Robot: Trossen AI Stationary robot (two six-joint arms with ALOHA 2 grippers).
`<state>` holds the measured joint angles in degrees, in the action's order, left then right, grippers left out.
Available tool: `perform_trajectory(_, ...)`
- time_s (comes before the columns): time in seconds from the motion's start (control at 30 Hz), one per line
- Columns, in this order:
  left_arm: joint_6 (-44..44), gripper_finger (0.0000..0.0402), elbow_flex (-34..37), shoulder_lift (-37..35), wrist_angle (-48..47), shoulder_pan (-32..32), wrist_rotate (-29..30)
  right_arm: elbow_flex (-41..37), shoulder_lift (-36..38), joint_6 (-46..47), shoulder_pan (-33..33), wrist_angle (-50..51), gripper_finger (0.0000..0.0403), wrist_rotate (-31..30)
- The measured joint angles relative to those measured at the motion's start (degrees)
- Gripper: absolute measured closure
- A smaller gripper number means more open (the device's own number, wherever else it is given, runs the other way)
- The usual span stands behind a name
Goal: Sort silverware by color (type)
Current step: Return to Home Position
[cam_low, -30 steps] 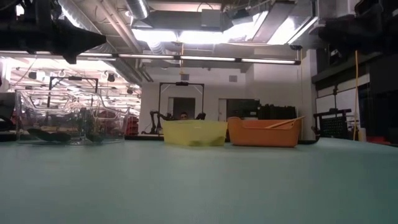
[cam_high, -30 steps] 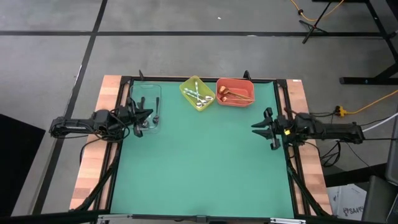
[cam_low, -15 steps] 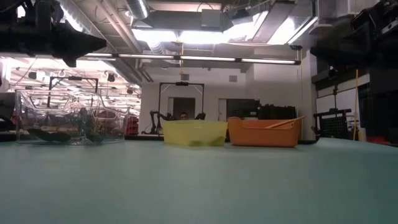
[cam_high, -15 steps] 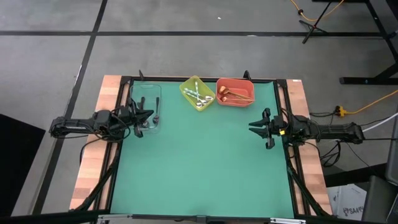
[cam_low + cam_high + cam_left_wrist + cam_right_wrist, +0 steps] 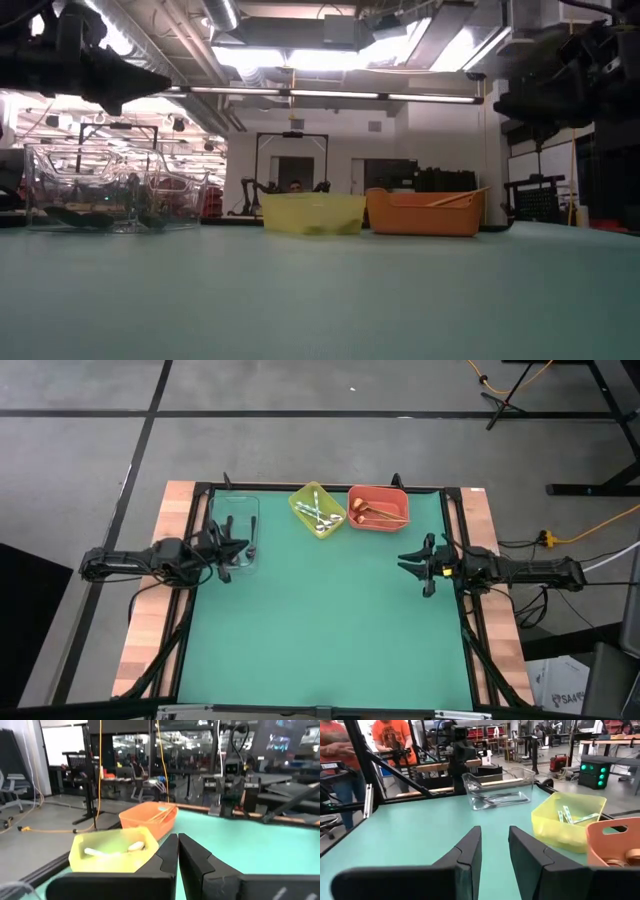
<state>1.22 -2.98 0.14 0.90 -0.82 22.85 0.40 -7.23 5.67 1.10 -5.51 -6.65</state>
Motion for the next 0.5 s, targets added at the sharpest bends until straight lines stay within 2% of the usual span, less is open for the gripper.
perform_trajectory(0.5, 1.5, 0.0396, 0.0, 0.0, -5.6, 0.0, -6.5, 0.0, 0.0, 0.2, 0.0, 3.1, 0.0314, -1.7)
